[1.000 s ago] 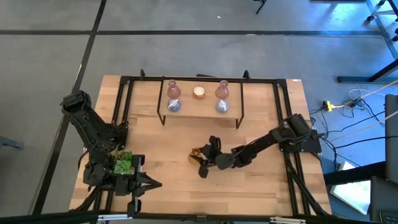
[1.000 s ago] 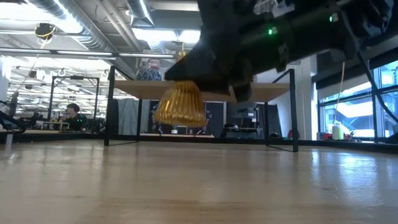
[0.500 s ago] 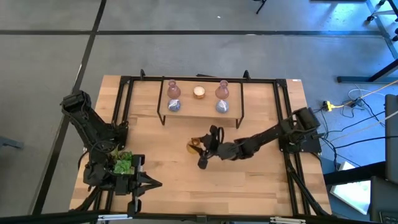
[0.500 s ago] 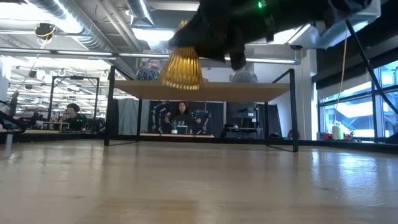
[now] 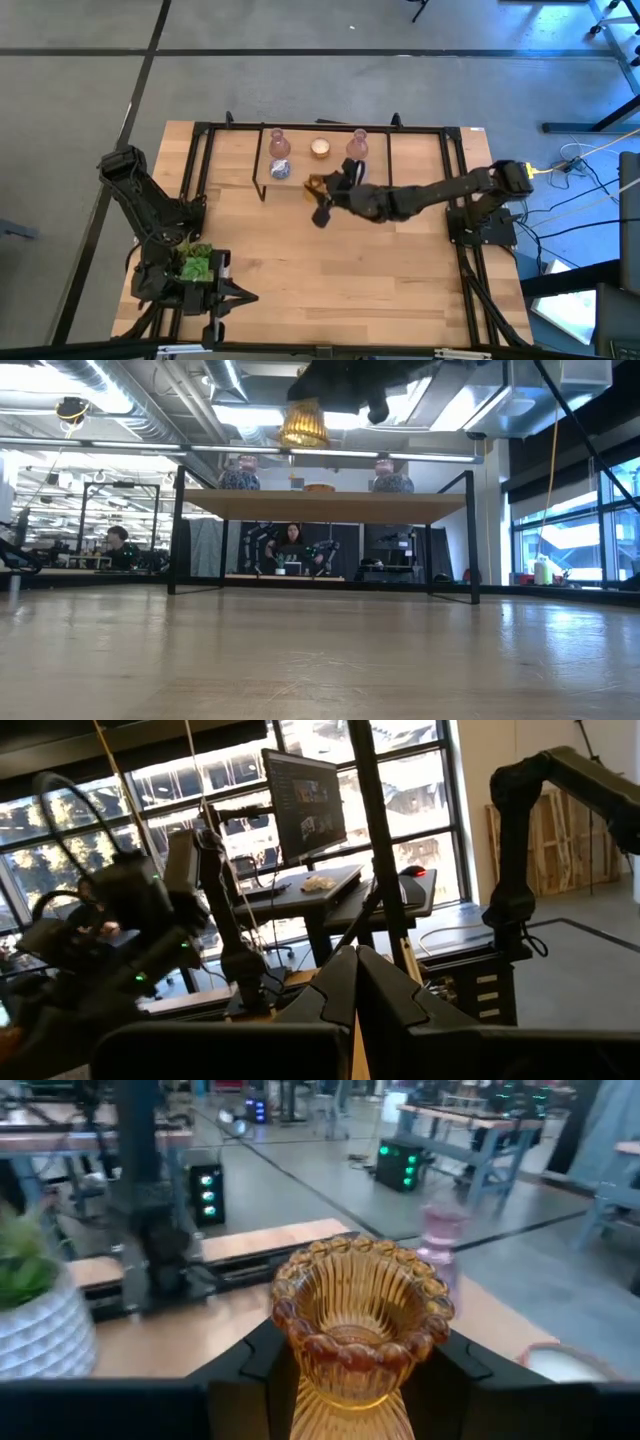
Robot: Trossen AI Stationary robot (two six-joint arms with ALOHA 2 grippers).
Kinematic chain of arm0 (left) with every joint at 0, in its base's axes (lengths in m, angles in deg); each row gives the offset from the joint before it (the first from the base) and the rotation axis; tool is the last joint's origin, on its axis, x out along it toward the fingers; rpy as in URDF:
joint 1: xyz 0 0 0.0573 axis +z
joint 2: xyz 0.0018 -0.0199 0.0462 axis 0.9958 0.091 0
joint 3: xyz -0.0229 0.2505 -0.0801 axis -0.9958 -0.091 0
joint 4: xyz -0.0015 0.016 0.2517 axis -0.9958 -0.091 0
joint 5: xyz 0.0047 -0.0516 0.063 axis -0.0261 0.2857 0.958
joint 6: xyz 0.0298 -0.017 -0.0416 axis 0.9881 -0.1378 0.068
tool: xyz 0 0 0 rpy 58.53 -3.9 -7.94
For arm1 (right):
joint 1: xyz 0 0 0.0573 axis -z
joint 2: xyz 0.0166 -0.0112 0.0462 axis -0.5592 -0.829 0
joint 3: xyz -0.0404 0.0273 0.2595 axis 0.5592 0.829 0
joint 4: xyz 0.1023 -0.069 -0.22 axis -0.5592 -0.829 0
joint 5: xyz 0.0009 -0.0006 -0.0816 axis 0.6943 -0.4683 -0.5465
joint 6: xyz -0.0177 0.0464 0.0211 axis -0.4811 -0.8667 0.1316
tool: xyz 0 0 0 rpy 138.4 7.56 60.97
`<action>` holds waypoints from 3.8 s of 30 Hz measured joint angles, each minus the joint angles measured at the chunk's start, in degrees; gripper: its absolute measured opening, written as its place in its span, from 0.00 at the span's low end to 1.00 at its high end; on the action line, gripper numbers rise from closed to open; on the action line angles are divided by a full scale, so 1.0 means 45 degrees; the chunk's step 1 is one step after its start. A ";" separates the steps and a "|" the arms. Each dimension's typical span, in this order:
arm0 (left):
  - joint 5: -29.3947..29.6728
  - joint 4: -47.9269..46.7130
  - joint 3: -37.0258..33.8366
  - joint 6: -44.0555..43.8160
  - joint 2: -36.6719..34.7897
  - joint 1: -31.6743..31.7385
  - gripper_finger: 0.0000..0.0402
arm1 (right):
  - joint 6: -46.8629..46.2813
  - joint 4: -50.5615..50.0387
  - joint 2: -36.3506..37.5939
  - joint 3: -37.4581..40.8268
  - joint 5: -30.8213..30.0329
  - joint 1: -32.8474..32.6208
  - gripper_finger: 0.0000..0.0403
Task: Pick & Place candle stick holders
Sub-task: Put the orange glass candle holder on the shelf
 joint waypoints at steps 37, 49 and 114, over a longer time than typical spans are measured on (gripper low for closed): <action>0.0248 -0.0007 0.0000 0.0167 0.0000 -0.0068 0.00 | -0.3613 -0.2102 -0.0392 -0.0315 -0.2018 0.1814 0.36; 0.0243 -0.0006 0.0000 0.0172 0.0000 -0.0059 0.00 | -0.3736 -0.1367 -0.1141 -0.0325 -0.2063 0.1814 0.36; 0.0157 -0.0015 0.0000 0.0262 0.0000 -0.0054 0.00 | -0.1769 -0.0613 -0.1277 -0.0315 -0.3482 0.1221 0.56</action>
